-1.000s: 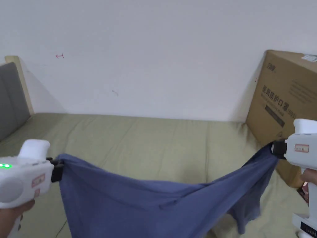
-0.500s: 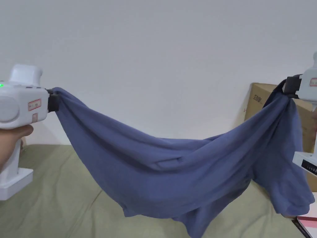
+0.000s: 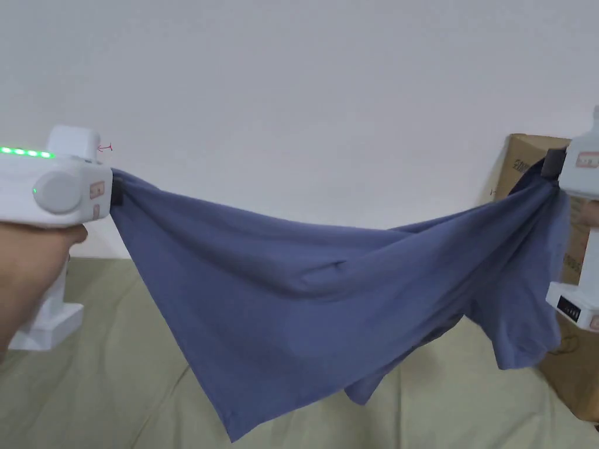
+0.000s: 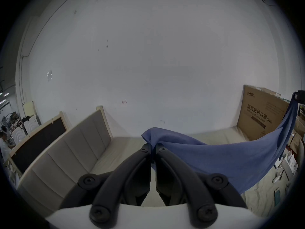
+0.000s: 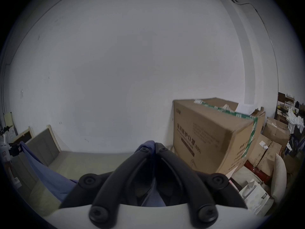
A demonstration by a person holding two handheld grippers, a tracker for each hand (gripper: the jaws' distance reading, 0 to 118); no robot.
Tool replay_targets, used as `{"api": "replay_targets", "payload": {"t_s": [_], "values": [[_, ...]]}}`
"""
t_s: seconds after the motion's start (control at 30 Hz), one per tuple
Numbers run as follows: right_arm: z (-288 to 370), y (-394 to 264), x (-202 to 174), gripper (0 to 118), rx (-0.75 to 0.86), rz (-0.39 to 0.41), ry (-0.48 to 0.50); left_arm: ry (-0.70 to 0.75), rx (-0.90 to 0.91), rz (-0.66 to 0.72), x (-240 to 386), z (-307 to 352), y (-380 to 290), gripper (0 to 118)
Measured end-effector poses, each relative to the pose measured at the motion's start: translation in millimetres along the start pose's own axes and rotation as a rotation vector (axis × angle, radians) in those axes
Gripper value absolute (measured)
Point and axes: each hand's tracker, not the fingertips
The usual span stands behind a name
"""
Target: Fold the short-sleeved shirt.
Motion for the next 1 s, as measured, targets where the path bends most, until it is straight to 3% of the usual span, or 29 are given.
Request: {"api": "replay_targets", "payload": {"t_s": [0.2, 0.37, 0.57, 0.7, 0.87, 1.0], "values": [[-50, -86, -6, 2, -0.091, -0.024, -0.017, 0.002, -0.071, 0.029, 12, -36, -74, 3], [-44, -117, 0, 2, -0.155, 0.011, -0.016, -0.001, -0.090, 0.014, 11, -31, -96, 3], [36, -145, 25, 2, -0.169, -0.003, 0.029, -0.084, -0.066, 0.035, 0, 52, -118, 3], [112, -195, 42, 2, -0.235, 0.068, 0.089, -0.124, -0.135, 0.043, -8, 126, -164, 3], [191, -293, 58, 2, -0.434, 0.073, 0.115, -0.191, -0.431, 0.071, -28, 165, -271, 3], [211, -389, 70, 2, -0.659, 0.078, 0.104, -0.181, -0.651, 0.106, -18, 192, -344, 3]]}}
